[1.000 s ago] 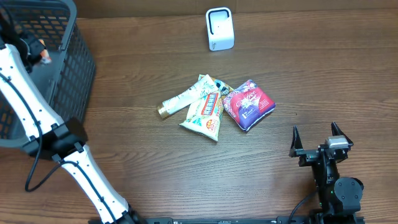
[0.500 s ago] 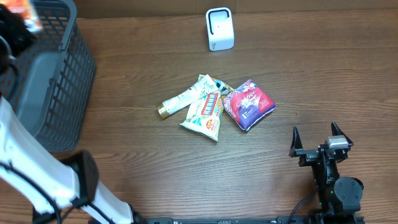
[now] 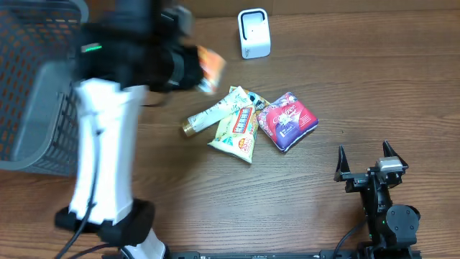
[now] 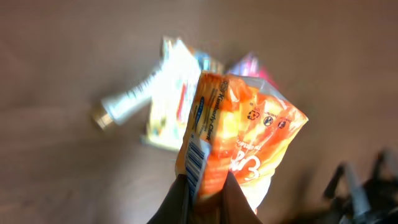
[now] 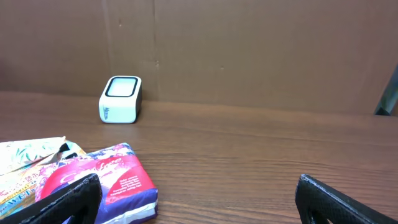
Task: Scan the item barcode
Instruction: 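Carry the orange pack to the table pile and release it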
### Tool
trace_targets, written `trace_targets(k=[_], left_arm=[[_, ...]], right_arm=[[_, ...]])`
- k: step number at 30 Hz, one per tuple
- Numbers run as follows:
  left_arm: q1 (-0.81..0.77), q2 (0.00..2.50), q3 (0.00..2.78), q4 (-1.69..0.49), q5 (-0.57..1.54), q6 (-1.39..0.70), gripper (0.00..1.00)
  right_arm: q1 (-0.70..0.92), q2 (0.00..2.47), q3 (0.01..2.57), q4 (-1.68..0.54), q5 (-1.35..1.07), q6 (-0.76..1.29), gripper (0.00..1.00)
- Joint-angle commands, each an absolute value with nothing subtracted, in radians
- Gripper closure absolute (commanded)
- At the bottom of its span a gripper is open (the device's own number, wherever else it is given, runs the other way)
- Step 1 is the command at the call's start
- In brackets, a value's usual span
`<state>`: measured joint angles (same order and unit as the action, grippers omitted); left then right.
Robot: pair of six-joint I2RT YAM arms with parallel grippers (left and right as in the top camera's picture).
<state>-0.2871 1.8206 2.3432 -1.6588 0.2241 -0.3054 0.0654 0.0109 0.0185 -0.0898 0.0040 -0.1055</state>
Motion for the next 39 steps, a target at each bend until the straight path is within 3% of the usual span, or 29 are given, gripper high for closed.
trace_targets(k=[1, 14, 16, 18, 19, 25, 39], left_arm=[[-0.416, 1.842, 2.139, -1.585, 0.07, -0.341, 0.96], [-0.491, 1.846, 1.579, -1.057, -0.012, -0.443, 0.94], [-0.488, 1.846, 1.54, -1.017, -0.032, -0.443, 0.78], [-0.486, 1.846, 1.527, -1.005, -0.07, -0.443, 0.42], [-0.484, 1.846, 1.529, -1.005, -0.092, -0.443, 0.37], [-0.443, 1.842, 1.668, -1.11, -0.123, -0.442, 0.38], [-0.279, 1.823, 2.348, -1.6, -0.251, -0.443, 0.32]], right_arm=[[0.06, 0.003, 0.008, -0.084, 0.006, -0.109, 0.0], [0.06, 0.003, 0.008, -0.084, 0.006, -0.109, 0.0], [0.06, 0.003, 0.008, -0.084, 0.006, -0.109, 0.0], [0.06, 0.003, 0.008, -0.084, 0.006, -0.109, 0.0], [0.06, 0.003, 0.008, -0.084, 0.006, -0.109, 0.0], [0.06, 0.003, 0.008, -0.084, 0.006, -0.109, 0.0], [0.06, 0.003, 0.008, -0.084, 0.006, -0.109, 0.0]])
